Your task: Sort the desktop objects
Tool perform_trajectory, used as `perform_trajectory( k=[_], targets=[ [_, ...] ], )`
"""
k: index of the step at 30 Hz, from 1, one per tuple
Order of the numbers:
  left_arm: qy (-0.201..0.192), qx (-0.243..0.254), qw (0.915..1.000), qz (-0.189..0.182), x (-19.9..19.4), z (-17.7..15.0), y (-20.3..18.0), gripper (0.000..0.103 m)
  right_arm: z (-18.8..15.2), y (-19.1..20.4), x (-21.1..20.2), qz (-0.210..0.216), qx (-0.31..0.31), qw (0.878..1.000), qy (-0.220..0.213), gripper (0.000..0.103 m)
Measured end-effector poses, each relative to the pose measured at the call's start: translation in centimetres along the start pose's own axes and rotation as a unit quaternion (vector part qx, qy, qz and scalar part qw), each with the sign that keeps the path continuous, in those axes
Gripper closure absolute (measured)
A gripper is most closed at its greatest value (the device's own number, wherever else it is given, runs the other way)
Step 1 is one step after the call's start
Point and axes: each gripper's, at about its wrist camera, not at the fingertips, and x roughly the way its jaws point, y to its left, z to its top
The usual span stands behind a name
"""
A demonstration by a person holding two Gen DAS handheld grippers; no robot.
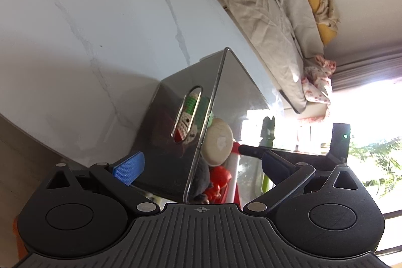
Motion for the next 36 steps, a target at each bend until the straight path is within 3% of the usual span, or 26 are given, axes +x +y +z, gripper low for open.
perform_trajectory(
  k=[4,6,8,9,12,17,20,22,28,30,34,36],
  targets=[
    [0.008,0.013,0.9999,0.002,0.0,-0.3,-0.5,0.000,0.0,-0.5,2.8,-0.011,0.016,0.999,0.036,0.038],
    [0.003,0.010,0.9999,0.005,-0.2,-0.2,-0.3,0.000,0.3,-1.0,4.1,0.014,0.041,0.997,0.057,0.038],
    [-0.002,0.006,0.9999,0.009,-0.4,-0.1,-0.1,0.000,0.6,-1.6,5.3,0.047,0.069,0.994,0.074,0.047],
    [-0.004,0.004,0.9999,0.010,-0.5,0.0,-0.1,0.000,0.7,-1.7,5.6,0.066,0.079,0.992,0.076,0.045],
    [-0.006,0.000,0.9999,0.013,-0.6,0.0,0.2,0.000,0.5,-1.0,5.4,0.073,0.044,0.994,0.069,0.044],
    [-0.002,-0.002,1.0000,0.006,-0.4,-0.1,0.3,0.000,-0.2,-0.7,2.9,0.025,-0.006,0.996,0.082,0.039],
    [0.001,-0.003,1.0000,0.001,0.1,-0.1,0.2,0.000,-0.4,-1.0,1.6,-0.047,-0.011,0.997,0.064,0.041],
    [0.005,0.000,1.0000,-0.004,0.4,-0.1,0.1,0.000,-0.4,-1.1,1.9,-0.076,-0.008,0.995,0.060,0.051],
    [0.008,0.014,0.9998,-0.015,0.1,-0.3,-0.2,0.000,-0.4,-1.0,5.1,-0.124,0.005,0.987,0.106,0.067],
    [0.002,0.010,0.9998,-0.016,-0.2,-0.3,0.1,0.000,-0.1,-0.8,6.2,-0.143,0.000,0.982,0.120,0.067],
    [-0.005,-0.003,0.9999,-0.014,-0.8,-0.2,1.2,0.000,-0.3,0.0,8.4,-0.182,-0.070,0.972,0.129,0.071],
    [-0.008,-0.009,0.9999,-0.012,-1.1,0.0,1.7,0.000,-0.7,0.9,7.9,-0.189,-0.121,0.969,0.104,0.073]
  ],
)
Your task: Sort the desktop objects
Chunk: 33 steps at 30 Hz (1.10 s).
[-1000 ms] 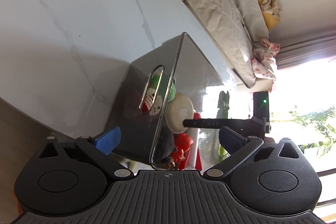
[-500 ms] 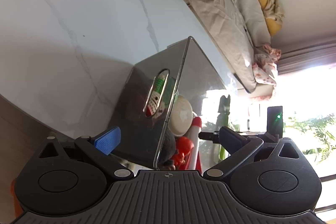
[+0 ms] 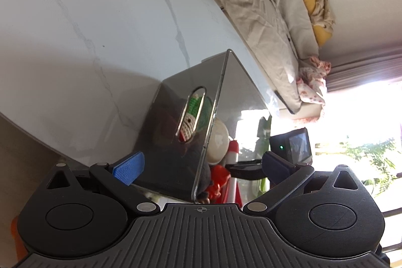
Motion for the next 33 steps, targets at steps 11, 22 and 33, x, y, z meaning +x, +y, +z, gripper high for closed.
perform_trajectory(
  k=[11,22,33],
  targets=[
    [0.011,0.011,0.9999,0.001,0.4,0.0,-0.4,0.000,-0.5,1.6,0.4,-0.027,-0.065,0.997,-0.010,0.066],
    [0.005,0.001,1.0000,-0.004,0.4,0.1,-0.7,0.000,-2.4,-6.2,-2.1,0.246,0.202,0.948,0.031,0.047],
    [0.008,-0.004,0.9999,0.007,0.3,-0.3,-0.4,0.000,-3.7,-4.9,0.6,0.315,0.271,0.907,0.067,0.058]
  ],
)
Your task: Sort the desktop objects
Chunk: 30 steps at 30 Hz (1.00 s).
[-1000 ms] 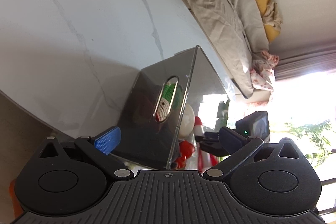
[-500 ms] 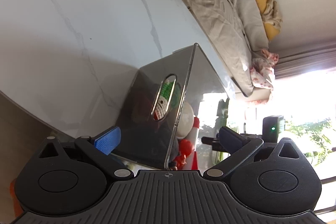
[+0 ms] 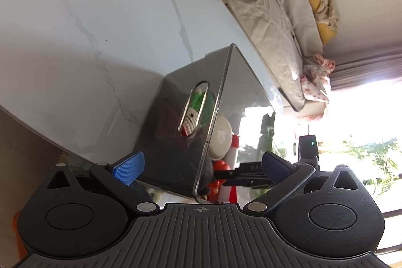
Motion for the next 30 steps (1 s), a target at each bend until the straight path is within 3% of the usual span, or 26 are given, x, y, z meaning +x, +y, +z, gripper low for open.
perform_trajectory(
  k=[3,4,7,10,12,14,17,20,25,27,30],
  targets=[
    [0.000,0.002,1.0000,0.000,0.0,0.1,-0.1,0.000,-0.5,0.8,-0.9,-0.051,-0.054,0.997,-0.006,0.044],
    [0.001,0.004,1.0000,0.000,0.0,0.1,-0.2,0.000,-0.8,1.2,-1.5,-0.066,-0.074,0.995,-0.017,0.045],
    [0.004,0.007,1.0000,-0.001,0.2,0.1,-0.5,0.000,-2.3,3.2,-4.3,-0.059,-0.150,0.985,-0.064,0.043],
    [0.006,0.006,1.0000,-0.001,0.6,0.2,-0.7,0.000,-4.5,6.3,-6.2,-0.019,-0.242,0.966,-0.089,0.033],
    [0.010,0.009,0.9999,-0.001,0.8,0.0,-0.9,0.000,-5.4,11.4,-5.0,-0.032,-0.303,0.948,-0.094,0.030],
    [0.014,0.014,0.9998,0.000,0.9,-0.2,-1.1,0.000,-6.5,13.1,-2.8,-0.063,-0.360,0.926,-0.097,0.030],
    [0.011,0.012,0.9999,0.005,0.4,-0.3,-0.8,0.000,-5.1,14.2,0.2,-0.081,-0.381,0.917,-0.084,0.031],
    [-0.001,0.002,0.9999,0.011,-0.4,-0.1,0.0,0.000,-3.6,14.5,1.1,-0.053,-0.338,0.936,-0.084,0.031],
    [-0.018,-0.018,0.9996,0.015,-1.3,0.4,1.1,0.000,0.2,12.4,0.9,0.047,-0.180,0.980,-0.076,0.030],
    [-0.016,-0.018,0.9996,0.014,-1.2,0.4,1.1,0.000,1.6,11.5,2.0,0.076,-0.128,0.987,-0.052,0.030],
    [-0.006,-0.013,0.9998,0.014,-0.7,0.3,0.9,0.000,2.6,10.6,3.2,0.126,-0.080,0.988,-0.038,0.034]
  ],
)
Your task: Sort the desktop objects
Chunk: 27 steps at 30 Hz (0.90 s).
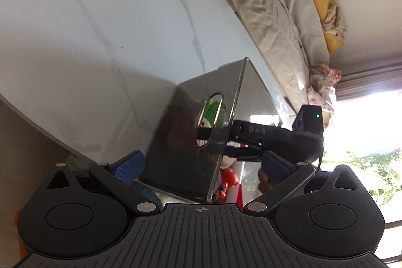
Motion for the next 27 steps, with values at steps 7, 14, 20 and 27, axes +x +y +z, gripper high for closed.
perform_trajectory(
  k=[7,14,20,27],
  targets=[
    [0.009,-0.002,0.9999,-0.003,0.8,-0.1,-0.1,0.000,-0.7,-3.1,0.1,0.074,0.129,0.989,-0.011,0.044],
    [0.010,0.003,0.9999,-0.003,0.7,-0.3,-0.3,0.000,-1.9,0.4,-2.9,-0.018,-0.070,0.997,0.018,0.022],
    [0.013,0.001,0.9999,-0.008,1.3,-0.3,-0.6,0.000,-4.4,3.0,-2.5,-0.143,-0.211,0.966,0.041,0.023],
    [0.014,0.016,0.9998,-0.003,0.9,-0.6,-1.1,0.000,-2.8,0.4,-1.1,-0.053,-0.085,0.993,0.062,0.051]
  ],
)
